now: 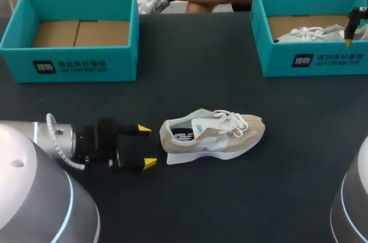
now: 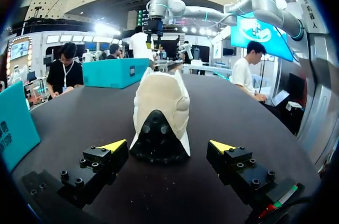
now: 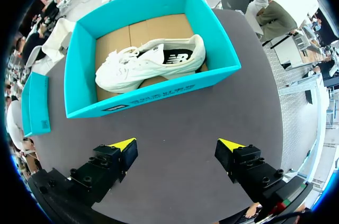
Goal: Take the shoe out of the shoebox, open the shoe tongue, remove and reinsert the insole, then place the shoe into the shoebox
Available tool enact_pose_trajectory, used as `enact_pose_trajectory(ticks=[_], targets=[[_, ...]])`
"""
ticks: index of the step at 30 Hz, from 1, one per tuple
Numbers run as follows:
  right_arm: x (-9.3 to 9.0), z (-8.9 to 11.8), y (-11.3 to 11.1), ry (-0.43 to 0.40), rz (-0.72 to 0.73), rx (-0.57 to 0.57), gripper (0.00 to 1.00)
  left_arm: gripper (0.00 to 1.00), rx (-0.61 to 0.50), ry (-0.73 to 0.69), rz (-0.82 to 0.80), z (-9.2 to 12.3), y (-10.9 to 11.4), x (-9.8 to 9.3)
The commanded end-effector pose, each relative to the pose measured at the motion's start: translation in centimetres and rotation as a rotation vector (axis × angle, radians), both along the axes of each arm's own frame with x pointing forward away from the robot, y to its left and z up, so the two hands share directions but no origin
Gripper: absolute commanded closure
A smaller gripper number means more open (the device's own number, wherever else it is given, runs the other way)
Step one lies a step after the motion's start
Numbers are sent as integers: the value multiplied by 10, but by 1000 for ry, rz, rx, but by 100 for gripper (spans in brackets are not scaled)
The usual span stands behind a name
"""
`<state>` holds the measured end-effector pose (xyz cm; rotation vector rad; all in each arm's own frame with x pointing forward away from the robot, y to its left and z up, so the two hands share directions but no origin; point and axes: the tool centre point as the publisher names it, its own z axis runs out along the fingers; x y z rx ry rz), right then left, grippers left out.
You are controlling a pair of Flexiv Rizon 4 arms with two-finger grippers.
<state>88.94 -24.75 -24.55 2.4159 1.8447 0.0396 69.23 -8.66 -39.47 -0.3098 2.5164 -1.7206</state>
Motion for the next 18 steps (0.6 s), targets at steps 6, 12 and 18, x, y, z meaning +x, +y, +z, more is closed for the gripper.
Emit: enact_pose_trajectory(ticks=[6, 12, 18], targets=[[-1, 0, 0, -2, 0, 0, 0, 0, 12, -8, 42, -5, -22, 9], [-1, 0, 0, -2, 0, 0, 0, 0, 12, -19, 45, -6, -33, 12], [-1, 0, 0, -2, 0, 0, 0, 0, 11, -19, 44, -10, -42, 20]])
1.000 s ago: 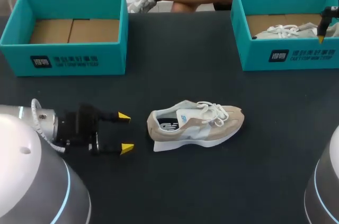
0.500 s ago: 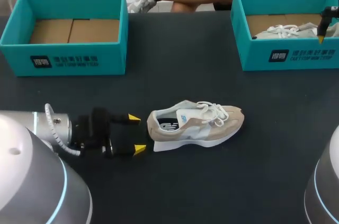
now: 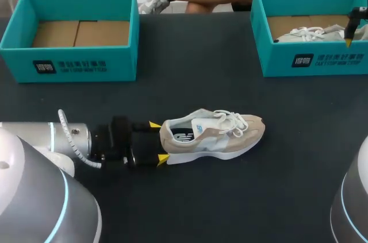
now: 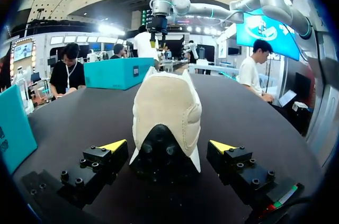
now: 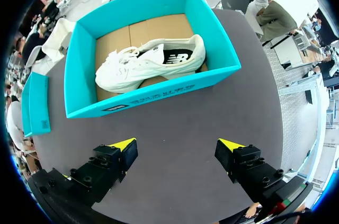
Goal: Take the shoe out of the shoebox, open the shoe tongue, remove and reinsert the insole, then place the shoe into the shoebox
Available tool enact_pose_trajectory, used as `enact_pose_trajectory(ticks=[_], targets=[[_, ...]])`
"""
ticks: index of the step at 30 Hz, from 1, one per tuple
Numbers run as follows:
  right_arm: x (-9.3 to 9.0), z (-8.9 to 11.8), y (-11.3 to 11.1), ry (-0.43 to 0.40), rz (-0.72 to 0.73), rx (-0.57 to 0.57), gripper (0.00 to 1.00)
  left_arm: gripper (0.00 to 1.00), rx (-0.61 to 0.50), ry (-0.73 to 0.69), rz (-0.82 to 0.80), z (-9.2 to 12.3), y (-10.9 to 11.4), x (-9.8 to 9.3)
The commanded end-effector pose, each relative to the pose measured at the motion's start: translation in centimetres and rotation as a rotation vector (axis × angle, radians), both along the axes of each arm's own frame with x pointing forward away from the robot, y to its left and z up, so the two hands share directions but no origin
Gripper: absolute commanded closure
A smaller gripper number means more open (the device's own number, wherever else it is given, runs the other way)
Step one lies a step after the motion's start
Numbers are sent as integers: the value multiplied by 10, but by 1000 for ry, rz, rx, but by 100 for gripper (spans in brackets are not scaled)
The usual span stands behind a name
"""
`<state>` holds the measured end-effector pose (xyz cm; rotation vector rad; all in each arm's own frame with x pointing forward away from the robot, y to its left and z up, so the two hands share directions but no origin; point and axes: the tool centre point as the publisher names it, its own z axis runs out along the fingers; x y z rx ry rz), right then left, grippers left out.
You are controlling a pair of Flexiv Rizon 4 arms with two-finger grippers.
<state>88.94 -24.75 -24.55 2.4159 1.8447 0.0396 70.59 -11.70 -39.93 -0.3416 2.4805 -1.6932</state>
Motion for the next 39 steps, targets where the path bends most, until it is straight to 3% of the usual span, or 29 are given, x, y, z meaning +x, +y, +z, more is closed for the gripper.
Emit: enact_pose_trajectory(ticks=[1, 15, 27, 28, 29, 30, 31, 32, 33, 39], targets=[[-1, 0, 0, -2, 0, 0, 0, 0, 4, 2, -4, -6, -13, 7], [-1, 0, 0, -2, 0, 0, 0, 0, 10, -3, -33, -10, -39, 17], [-1, 0, 0, -2, 0, 0, 0, 0, 28, 21, -46, -20, -44, 15], [-1, 0, 0, -2, 0, 0, 0, 8, 29, 22, -47, -20, -44, 15], [-1, 0, 0, -2, 0, 0, 0, 55, 29, 24, -48, -21, -44, 15], [-1, 0, 0, -2, 0, 0, 0, 67, 29, 25, -49, -21, -44, 15], [-1, 0, 0, -2, 0, 0, 0, 84, 29, 26, -50, -21, -44, 15], [-1, 0, 0, -2, 0, 0, 0, 94, 29, 28, -52, -21, -44, 15], [-1, 0, 0, -2, 0, 0, 0, 100, 30, 28, -57, -20, -43, 15], [-1, 0, 0, -2, 0, 0, 0, 100, 9, 47, -121, -14, -37, 13]])
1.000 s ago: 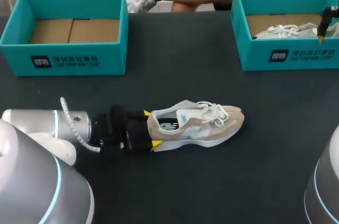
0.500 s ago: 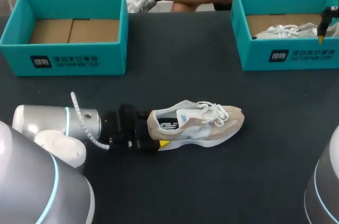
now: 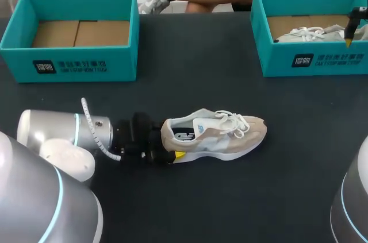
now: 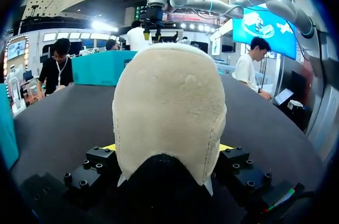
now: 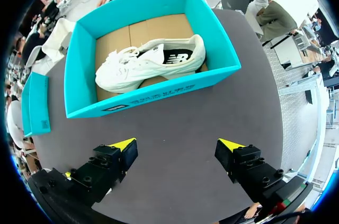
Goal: Take the shoe out of the shoebox, open the shoe tongue, remove and reinsert the insole, then place the shoe into the shoebox
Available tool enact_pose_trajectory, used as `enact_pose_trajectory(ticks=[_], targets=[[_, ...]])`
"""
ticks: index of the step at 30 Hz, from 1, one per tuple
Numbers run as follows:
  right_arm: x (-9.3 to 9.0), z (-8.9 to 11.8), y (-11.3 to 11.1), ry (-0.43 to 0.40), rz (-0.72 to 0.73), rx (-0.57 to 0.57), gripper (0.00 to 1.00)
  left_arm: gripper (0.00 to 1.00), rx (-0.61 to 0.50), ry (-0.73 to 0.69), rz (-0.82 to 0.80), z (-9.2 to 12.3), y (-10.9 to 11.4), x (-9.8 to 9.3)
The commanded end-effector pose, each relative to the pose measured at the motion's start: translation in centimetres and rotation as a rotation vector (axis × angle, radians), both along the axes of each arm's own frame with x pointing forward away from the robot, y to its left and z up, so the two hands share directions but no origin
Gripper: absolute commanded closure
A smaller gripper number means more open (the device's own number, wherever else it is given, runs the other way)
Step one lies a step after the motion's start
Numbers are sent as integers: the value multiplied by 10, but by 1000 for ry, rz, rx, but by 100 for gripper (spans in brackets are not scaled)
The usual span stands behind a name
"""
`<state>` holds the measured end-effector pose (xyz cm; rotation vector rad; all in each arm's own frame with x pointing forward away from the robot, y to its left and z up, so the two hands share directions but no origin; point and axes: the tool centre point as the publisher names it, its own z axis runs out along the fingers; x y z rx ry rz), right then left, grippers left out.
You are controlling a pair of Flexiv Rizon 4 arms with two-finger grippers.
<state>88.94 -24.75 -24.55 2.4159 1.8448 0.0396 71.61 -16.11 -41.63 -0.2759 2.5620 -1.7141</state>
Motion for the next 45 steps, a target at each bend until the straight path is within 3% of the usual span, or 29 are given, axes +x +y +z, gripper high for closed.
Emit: enact_pose_trajectory(ticks=[1, 19, 45], targets=[[-1, 0, 0, -2, 0, 0, 0, 100, 2, 14, -44, 4, 8, 2], [-1, 0, 0, -2, 0, 0, 0, 100, 85, 46, -42, -2, 48, -17], [-1, 0, 0, -2, 0, 0, 0, 100, 98, 59, -24, -14, 49, -16]])
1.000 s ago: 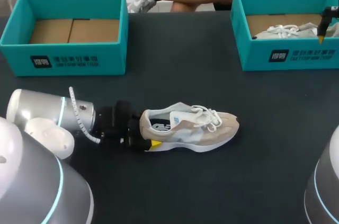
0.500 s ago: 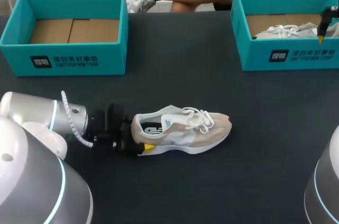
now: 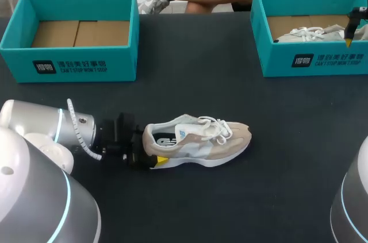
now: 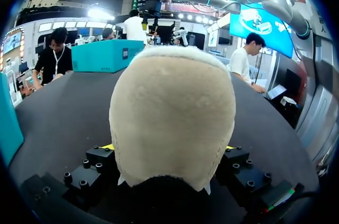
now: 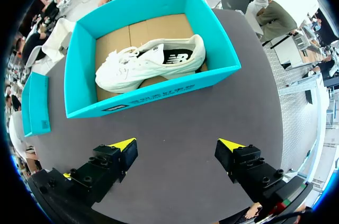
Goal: Take the shoe out of the shoebox, open the shoe tongue, remove and reinsert the insole, then place the shoe into the shoebox
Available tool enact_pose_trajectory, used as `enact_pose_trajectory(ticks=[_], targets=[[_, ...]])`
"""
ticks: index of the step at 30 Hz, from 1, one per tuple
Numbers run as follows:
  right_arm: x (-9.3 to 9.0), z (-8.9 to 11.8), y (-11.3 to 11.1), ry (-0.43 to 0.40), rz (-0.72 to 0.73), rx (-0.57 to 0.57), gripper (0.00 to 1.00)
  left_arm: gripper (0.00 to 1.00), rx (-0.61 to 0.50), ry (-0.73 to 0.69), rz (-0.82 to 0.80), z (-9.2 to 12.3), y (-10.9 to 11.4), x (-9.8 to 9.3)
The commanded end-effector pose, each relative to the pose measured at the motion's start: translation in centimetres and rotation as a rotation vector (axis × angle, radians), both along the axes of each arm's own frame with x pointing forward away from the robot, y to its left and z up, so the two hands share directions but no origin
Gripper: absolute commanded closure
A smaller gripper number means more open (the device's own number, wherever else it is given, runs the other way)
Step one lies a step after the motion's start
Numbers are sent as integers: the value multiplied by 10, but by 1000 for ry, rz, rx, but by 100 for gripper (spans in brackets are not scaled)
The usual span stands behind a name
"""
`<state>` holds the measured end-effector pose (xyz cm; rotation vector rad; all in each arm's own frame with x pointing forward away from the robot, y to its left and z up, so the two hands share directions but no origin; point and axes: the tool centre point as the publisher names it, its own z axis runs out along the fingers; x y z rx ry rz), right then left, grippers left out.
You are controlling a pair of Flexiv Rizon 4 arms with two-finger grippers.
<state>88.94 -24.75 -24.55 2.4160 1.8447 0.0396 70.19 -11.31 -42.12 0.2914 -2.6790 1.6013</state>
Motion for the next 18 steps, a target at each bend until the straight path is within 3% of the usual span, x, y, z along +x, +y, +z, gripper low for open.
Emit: enact_pose_trajectory(ticks=[1, 9, 11, 18], targets=[[-1, 0, 0, -2, 0, 0, 0, 100, 2, 1, 2, -9, 1, -2], [-19, 5, 35, -43, -131, -31, 0, 100, 2, 1, 2, -9, 1, -2], [-30, 4, 52, -49, -113, -81, 0, 100, 2, 1, 2, -9, 1, -2], [-68, -3, 118, -62, -100, 6, 0, 100, 2, 1, 2, -9, 1, -2]])
